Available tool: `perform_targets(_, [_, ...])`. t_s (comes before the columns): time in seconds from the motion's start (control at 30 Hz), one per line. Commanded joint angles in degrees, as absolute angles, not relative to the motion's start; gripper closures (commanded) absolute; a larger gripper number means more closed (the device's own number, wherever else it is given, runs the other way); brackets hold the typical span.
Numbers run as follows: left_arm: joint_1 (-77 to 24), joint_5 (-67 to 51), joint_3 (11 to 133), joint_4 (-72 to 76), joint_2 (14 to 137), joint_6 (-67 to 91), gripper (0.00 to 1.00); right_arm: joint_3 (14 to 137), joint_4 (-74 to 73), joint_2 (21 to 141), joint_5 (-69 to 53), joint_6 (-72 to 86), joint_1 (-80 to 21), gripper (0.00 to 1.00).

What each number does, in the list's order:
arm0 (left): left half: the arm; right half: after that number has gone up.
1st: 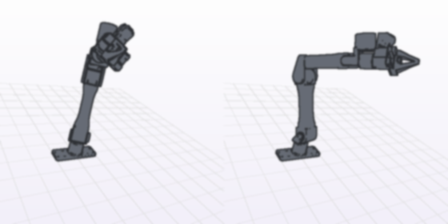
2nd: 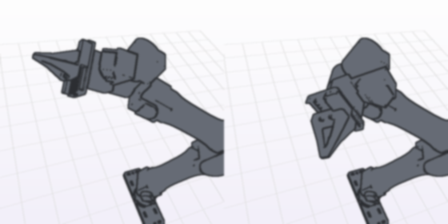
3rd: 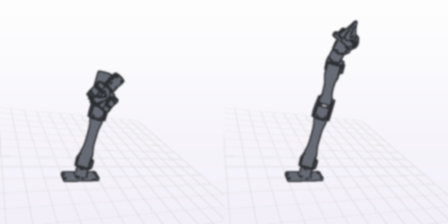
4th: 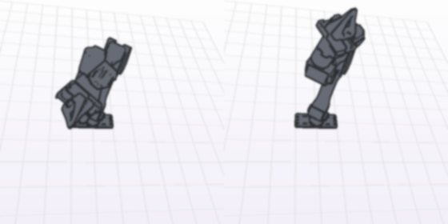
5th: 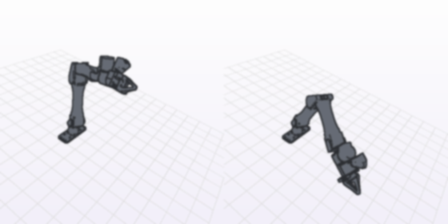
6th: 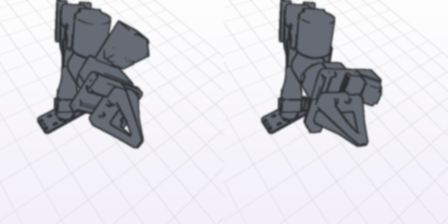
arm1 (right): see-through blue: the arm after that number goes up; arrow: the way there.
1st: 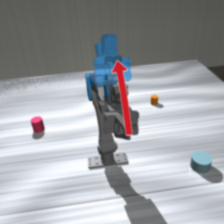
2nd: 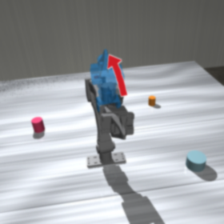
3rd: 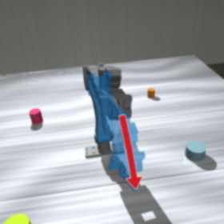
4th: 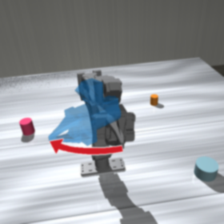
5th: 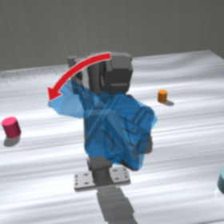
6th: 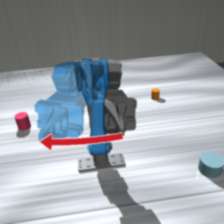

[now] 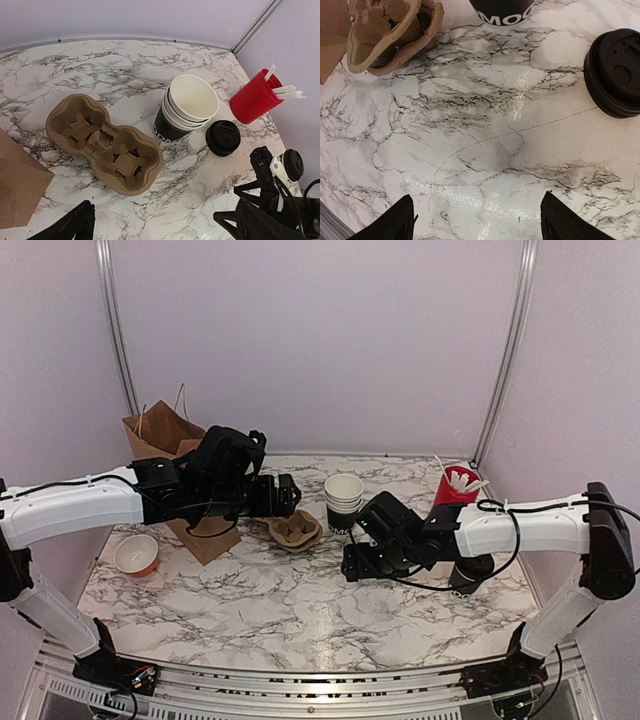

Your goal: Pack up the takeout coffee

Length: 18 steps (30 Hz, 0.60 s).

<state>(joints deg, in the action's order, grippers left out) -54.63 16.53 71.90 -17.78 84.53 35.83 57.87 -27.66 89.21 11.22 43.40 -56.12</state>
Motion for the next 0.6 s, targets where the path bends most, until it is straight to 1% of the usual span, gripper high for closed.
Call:
perform_targets(0.0, [-54.22, 15.92, 69.06, -16.67, 87.66, 39.84, 0.01, 61.2, -25.75, 89.38, 10.34, 41.34, -55.42, 0.16])
perform_targets(0.2, [-53.98, 13.29, 63.2, -12.0, 90.01, 50.61, 0.01, 60.99, -23.14, 84.02, 9.63, 39.38, -52.53, 0.18])
perform_targets(0.37, [-52.8, 13.61, 57.19, -5.11, 90.51, 59.08, 0.01, 57.18, -19.7, 77.19, 10.47, 37.95, -49.87, 0.18])
perform_targets(0.57, [-49.65, 10.06, 51.44, 6.38, 91.03, 66.34, 0.01, 52.1, -16.05, 68.78, 12.02, 37.69, -48.57, 0.19])
